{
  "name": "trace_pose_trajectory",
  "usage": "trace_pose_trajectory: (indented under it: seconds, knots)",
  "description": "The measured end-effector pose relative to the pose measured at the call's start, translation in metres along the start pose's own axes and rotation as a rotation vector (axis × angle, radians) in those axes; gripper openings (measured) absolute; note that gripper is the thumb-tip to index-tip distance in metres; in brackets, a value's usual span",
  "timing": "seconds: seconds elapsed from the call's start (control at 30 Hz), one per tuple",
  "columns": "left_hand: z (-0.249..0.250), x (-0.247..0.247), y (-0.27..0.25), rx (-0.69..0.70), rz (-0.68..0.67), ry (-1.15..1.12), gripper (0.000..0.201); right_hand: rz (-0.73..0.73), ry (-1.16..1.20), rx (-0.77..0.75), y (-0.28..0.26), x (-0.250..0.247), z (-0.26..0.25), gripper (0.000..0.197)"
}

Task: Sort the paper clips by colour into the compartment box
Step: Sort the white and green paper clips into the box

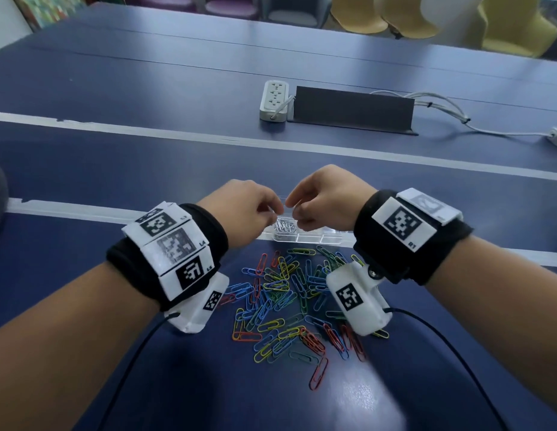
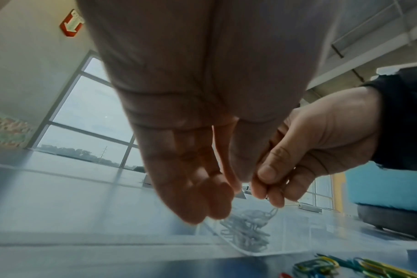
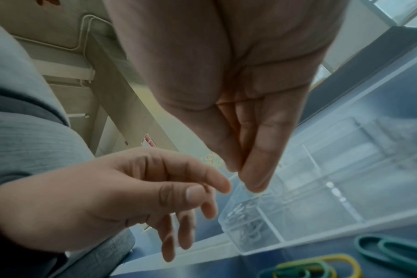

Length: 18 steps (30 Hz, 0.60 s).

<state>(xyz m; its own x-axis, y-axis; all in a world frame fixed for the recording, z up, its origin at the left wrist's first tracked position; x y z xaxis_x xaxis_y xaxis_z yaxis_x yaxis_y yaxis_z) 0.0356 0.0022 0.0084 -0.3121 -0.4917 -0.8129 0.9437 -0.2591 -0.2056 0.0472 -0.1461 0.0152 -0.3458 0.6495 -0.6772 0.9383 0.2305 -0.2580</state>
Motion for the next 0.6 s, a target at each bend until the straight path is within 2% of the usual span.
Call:
trace_pose_trajectory:
  seconds: [0.1, 0.2, 0.37, 0.5, 0.6]
  knots:
    - [0.0, -0.003, -0.007, 0.05, 0.004, 0.109, 0.021, 0.014, -0.072, -0.021, -0.008, -0.007, 0.002, 0.027]
    - [-0.003, -0.006, -0.014, 0.094, 0.007, 0.143, 0.014, 0.021, -0.263, -0.036, -0.023, -0.018, 0.003, 0.026]
    - [0.001, -0.001, -0.02, 0.114, -0.107, 0.259, 0.009, -0.073, -0.583, -0.026, -0.039, -0.006, 0.01, 0.014]
    - [0.011, 0.011, -0.019, 0.197, -0.203, 0.369, 0.021, -0.116, -0.69, -0.016, -0.039, 0.009, 0.016, 0.015]
    - [0.018, 0.019, -0.018, 0.241, -0.249, 0.46, 0.027, -0.126, -0.651, -0.04, -0.041, 0.009, 0.017, 0.018]
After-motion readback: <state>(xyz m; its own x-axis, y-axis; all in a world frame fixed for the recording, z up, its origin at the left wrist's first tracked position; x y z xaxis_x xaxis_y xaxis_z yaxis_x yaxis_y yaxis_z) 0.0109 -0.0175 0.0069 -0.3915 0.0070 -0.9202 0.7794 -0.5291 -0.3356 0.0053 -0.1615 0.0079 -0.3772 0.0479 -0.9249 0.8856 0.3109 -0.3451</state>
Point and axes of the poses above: each hand's wrist, its own y-axis towards the middle knuckle, its own x-axis out of the palm, z = x × y, the point moved 1 cm from there along y, towards the middle knuckle, and after that the axes turned 5 degrees about -x, right-handed, at the moved point
